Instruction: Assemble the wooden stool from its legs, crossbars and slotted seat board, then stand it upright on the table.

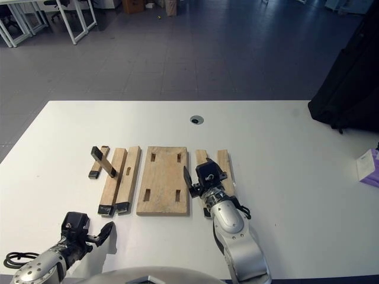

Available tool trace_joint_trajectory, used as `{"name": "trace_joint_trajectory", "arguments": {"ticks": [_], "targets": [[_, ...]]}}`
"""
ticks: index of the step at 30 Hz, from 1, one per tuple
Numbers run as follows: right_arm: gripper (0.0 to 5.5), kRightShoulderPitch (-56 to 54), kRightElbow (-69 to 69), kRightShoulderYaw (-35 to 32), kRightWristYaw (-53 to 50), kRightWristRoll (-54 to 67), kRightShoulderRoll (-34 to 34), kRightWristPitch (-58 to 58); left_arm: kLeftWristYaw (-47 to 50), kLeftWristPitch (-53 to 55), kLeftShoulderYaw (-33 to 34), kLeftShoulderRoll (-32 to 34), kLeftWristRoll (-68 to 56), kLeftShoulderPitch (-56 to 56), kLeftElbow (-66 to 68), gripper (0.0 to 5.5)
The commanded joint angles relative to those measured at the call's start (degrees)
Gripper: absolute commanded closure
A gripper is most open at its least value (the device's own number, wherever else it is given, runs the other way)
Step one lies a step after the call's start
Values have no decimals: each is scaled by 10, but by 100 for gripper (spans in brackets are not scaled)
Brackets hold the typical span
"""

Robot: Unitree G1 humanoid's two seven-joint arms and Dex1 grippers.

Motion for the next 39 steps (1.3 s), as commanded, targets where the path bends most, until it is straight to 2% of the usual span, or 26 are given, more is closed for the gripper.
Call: {"name": "trace_joint_trajectory", "arguments": {"ticks": [1,4,8,19,21,26,29,31,33,35,39], "targets": [[185,-14,1,-7,12,0,-8,9,8,-3,-19,-16,20,-56,96,145],[185,-30,9,-8,28,5,-16,10,36,8,-27,-48,24,-140,147,145],[185,-41,14,-11,38,7,-18,12,67,31,-22,-88,26,-177,183,145],[185,-78,30,-33,47,15,-10,20,76,30,-7,-110,36,-207,219,337],[185,-87,34,-49,53,22,-12,25,71,15,-4,-116,30,-213,211,346],[185,-141,54,-137,52,59,-2,53,65,1,46,-147,-33,-299,152,346],[185,-190,81,-194,62,86,-15,78,59,32,78,-119,-93,-483,104,346],[185,-242,111,-232,84,129,-20,98,23,48,106,-107,-171,-627,152,346],[137,-304,137,-272,140,220,-13,139,-63,62,123,-99,-262,-691,229,346],[105,-379,171,-335,168,343,20,227,-164,106,128,-83,-355,-691,292,346],[94,-524,274,-498,152,616,66,409,-286,192,164,-61,-535,-704,389,346]]}}
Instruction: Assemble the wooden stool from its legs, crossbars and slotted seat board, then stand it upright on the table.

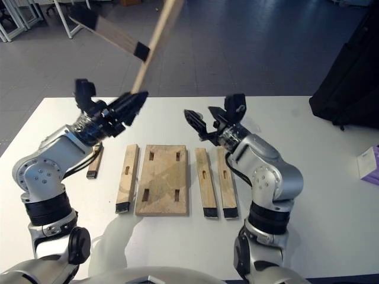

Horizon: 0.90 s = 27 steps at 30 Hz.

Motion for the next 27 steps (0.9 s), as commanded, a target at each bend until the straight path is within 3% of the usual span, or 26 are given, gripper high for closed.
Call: {"name": "trace_joint_trajectory", "arguments": {"ticks": [1,6,16,22,27], "targets": [[94,-130,96,-142,-31,239,29,152,-87,64,38,27,-147,-23,78,346],[94,-160,158,-166,-125,397,20,197,-78,69,26,35,-195,-26,86,346],[94,-123,173,-48,-269,583,-32,112,-57,66,-19,33,-220,14,55,346],[196,-117,181,22,-244,642,-128,93,-63,67,-10,72,-217,30,64,346],[274,-110,176,59,-248,677,-149,47,-53,62,-26,66,-229,49,46,346]]}}
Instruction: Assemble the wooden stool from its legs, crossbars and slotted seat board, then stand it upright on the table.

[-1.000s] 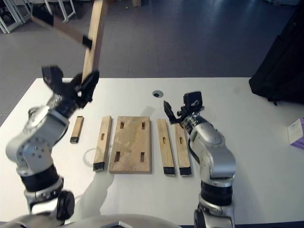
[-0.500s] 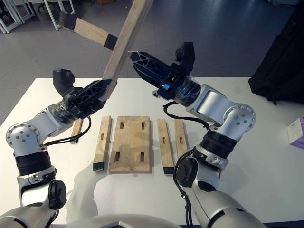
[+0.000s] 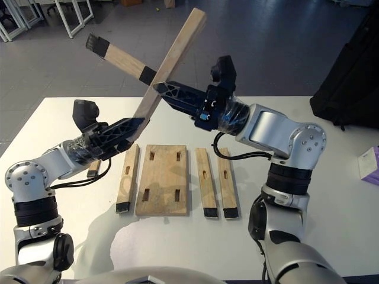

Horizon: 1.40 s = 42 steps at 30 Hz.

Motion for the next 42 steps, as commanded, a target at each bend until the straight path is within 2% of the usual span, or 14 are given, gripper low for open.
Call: {"name": "trace_joint_trajectory", "arguments": {"ticks": [1,5,12,13,21,29,30,35,39,41,42], "targets": [[286,5,-13,37,-4,42,-13,-38,13,-7,-18,-8,-12,19,-22,346],[342,20,-30,71,-4,35,-29,-56,21,-15,-29,-11,-22,29,-31,346],[208,33,-45,111,24,24,-56,-71,24,-22,-50,-10,-33,47,-44,346],[208,31,-39,113,22,27,-58,-75,24,-22,-52,-9,-33,48,-45,346],[346,34,-27,120,15,57,-62,-98,25,-22,-70,-8,-31,56,-50,346],[348,33,-46,122,46,65,-86,-100,21,-25,-71,12,-28,51,-45,346],[348,35,-46,119,49,58,-88,-102,21,-27,-71,13,-28,46,-41,308],[348,41,-39,108,71,23,-107,-109,23,-30,-34,33,-70,32,-23,234],[348,54,-42,96,73,6,-121,-116,24,-53,7,70,-56,24,-8,180],[348,59,-45,92,76,-7,-127,-118,33,-72,21,96,-23,25,-14,171],[348,64,-49,87,76,-17,-134,-120,40,-91,-1,114,38,38,-37,171]]}}
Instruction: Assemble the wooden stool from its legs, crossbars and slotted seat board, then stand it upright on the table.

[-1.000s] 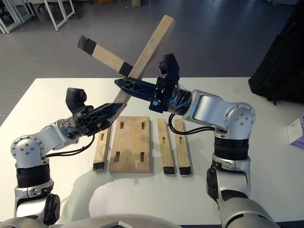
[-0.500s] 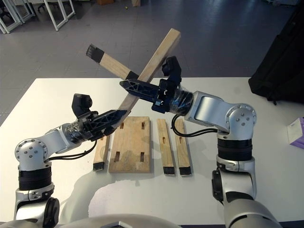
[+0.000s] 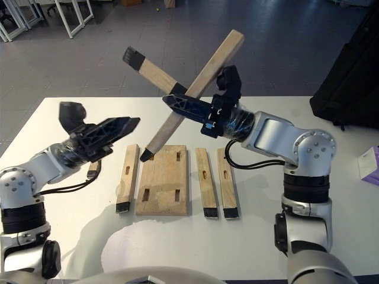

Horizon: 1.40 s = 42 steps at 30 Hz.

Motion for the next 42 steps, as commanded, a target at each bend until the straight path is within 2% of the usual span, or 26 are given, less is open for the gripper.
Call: {"name": "trace_joint_trajectory", "arguments": {"ticks": [1,5,8,17,24,28,35,42], "targets": [[348,11,-16,-21,1,-31,-23,-14,21,-55,-44,63,161,17,-48,171],[348,25,-27,-57,-17,-50,-29,-45,34,-140,-278,161,468,76,-130,171],[348,23,-29,-49,-27,-83,-31,-49,30,-164,-352,189,572,85,-151,171],[348,27,-24,-42,-37,-151,-10,-48,-41,-141,-389,215,631,106,-173,171],[348,14,-16,-50,-37,-177,5,-53,-41,-141,-448,234,733,96,-157,171],[348,23,-20,-44,-17,-223,6,-60,-81,-140,-475,264,759,100,-182,171],[348,78,3,-1,151,-351,3,-91,-167,-143,-459,313,729,124,-214,171],[348,138,-3,111,348,-484,-39,-113,-187,-156,-460,321,747,129,-200,171]]}}
